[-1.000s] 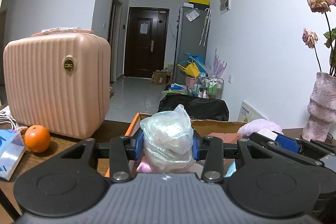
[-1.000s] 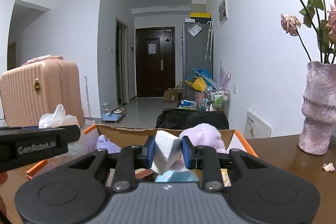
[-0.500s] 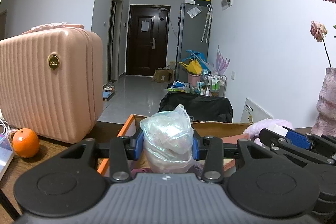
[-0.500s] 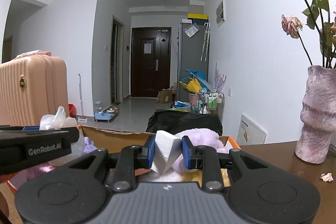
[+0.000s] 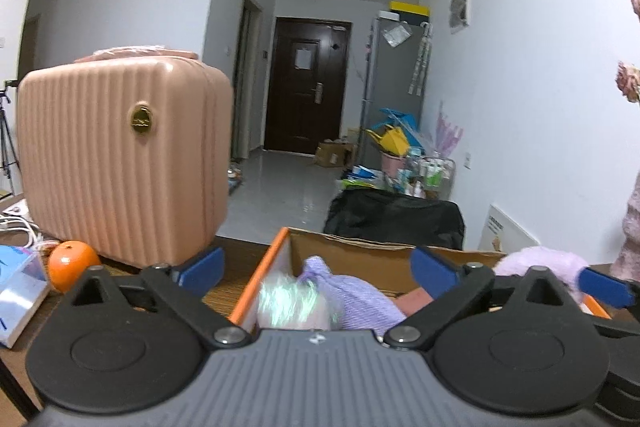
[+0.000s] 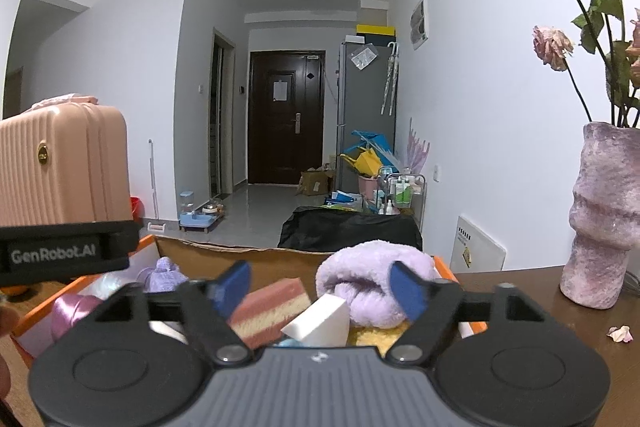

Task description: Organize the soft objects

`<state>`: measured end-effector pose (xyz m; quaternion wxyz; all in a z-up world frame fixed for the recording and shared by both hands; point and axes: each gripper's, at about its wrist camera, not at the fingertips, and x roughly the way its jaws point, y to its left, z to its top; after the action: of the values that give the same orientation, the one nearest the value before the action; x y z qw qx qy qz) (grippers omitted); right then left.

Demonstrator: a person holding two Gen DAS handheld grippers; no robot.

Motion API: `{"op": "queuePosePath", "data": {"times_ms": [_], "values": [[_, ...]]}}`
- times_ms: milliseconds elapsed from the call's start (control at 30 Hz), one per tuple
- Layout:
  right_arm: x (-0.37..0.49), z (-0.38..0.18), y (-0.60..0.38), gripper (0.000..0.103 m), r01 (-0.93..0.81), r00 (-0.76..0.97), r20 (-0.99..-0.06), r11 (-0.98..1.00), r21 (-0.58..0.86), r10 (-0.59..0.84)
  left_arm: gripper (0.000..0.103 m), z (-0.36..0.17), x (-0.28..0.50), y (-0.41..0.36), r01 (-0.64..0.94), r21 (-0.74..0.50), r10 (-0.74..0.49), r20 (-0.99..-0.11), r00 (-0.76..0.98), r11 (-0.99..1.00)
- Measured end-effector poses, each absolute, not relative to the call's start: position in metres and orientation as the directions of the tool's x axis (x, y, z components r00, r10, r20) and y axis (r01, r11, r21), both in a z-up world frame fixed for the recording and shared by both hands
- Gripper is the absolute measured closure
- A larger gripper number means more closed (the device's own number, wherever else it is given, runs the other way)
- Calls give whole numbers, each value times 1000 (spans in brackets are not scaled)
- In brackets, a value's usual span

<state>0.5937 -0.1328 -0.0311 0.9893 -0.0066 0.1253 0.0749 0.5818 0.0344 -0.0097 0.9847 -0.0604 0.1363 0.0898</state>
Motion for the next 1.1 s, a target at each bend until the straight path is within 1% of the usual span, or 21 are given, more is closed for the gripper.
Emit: {"op": "queuePosePath", "data": {"times_ms": [33, 133, 200, 233, 267, 633, 867, 1100], "values": [[593, -31, -133, 11, -146, 959, -245, 989, 10, 144, 0, -9, 582, 35, -200, -91, 169, -276, 946, 976], [592, -31, -135, 10, -145, 959, -244, 989, 17, 145, 0, -9, 580, 35, -198, -84, 169, -273, 947, 977], [593, -32, -136, 6, -141, 959, -248, 990, 17, 140, 0, -9, 579, 36, -202, -79, 173, -276, 945, 976], [593, -32, -136, 2, -138, 959, -246, 990, 16, 137, 0, -9, 579, 37, -206, -79, 176, -278, 944, 975], [592, -31, -136, 1, -135, 961, -243, 991, 16, 135, 0, -8, 580, 37, -207, -81, 178, -279, 944, 975], [568, -30, -139, 0, -133, 968, -217, 991, -2, 130, 0, -4, 562, 47, -208, -91, 175, -278, 944, 974], [537, -25, -147, 0, -127, 972, -201, 992, -5, 123, 0, 3, 530, 50, -198, -81, 173, -249, 953, 977], [497, -19, -156, 0, -122, 975, -188, 992, 1, 120, 0, 9, 494, 50, -178, -82, 153, -247, 957, 981]]}}
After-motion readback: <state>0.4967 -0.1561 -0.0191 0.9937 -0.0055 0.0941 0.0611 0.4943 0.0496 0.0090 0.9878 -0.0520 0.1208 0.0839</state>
